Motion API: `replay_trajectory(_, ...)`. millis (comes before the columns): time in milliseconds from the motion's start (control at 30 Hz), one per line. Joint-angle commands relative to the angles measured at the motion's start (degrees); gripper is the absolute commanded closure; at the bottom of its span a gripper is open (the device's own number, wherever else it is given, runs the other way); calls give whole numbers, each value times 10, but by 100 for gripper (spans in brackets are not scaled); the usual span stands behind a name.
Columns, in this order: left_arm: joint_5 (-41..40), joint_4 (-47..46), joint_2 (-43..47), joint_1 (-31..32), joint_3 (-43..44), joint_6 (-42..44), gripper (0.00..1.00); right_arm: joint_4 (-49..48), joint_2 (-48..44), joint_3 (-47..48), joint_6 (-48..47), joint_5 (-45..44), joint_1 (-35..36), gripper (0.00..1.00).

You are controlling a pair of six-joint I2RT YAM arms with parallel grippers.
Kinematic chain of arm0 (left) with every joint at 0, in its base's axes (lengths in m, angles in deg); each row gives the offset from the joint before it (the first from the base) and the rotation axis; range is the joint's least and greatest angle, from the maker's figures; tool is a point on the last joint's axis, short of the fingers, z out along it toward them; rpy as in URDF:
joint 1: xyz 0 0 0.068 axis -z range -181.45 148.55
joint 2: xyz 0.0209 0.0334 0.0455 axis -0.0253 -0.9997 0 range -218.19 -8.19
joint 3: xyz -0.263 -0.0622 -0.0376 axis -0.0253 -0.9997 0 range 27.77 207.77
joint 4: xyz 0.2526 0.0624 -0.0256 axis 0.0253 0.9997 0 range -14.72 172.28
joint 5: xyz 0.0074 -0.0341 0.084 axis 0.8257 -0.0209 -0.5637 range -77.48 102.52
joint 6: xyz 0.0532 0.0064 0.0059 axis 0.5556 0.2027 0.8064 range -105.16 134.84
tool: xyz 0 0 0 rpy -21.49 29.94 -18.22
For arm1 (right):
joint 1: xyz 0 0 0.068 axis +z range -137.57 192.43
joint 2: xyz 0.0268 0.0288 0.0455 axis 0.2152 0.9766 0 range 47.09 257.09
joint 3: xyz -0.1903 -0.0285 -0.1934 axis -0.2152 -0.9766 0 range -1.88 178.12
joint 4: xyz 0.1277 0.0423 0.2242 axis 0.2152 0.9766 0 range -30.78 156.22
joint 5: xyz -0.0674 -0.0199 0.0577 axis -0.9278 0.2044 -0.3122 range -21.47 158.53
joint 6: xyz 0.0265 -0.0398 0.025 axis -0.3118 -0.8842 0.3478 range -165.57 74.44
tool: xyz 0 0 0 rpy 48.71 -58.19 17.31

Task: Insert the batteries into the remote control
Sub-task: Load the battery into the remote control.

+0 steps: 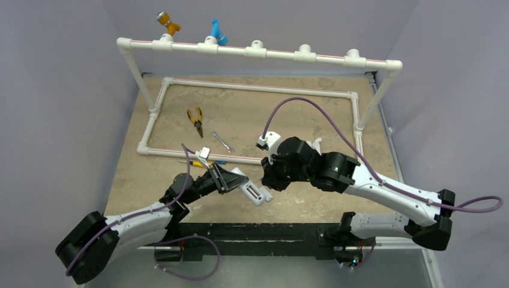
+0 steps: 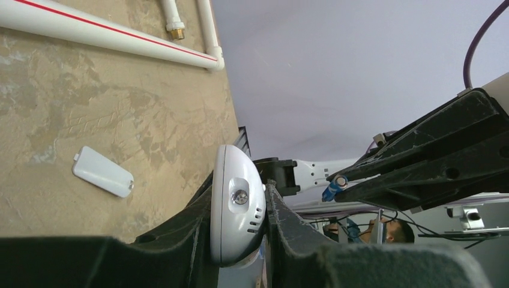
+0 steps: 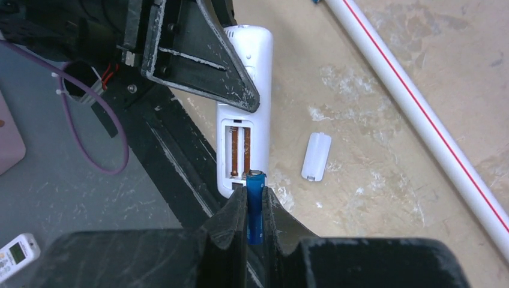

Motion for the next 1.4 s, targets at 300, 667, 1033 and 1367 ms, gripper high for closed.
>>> replay_trajectory(300,-7,-216,-77,9,-9,-61,100,33,104,84,42,52,5,100)
replay_trajectory(667,-12,-133,-8,10,-4,-48,100,19,130,79,37,63,12,100)
replay_trajectory(1033,-17,-127,1,10,-4,-47,100,9,134,73,54,56,13,100)
replay_trajectory(1367,-15,-132,-2,12,-2,-47,100,14,140,73,52,40,15,95)
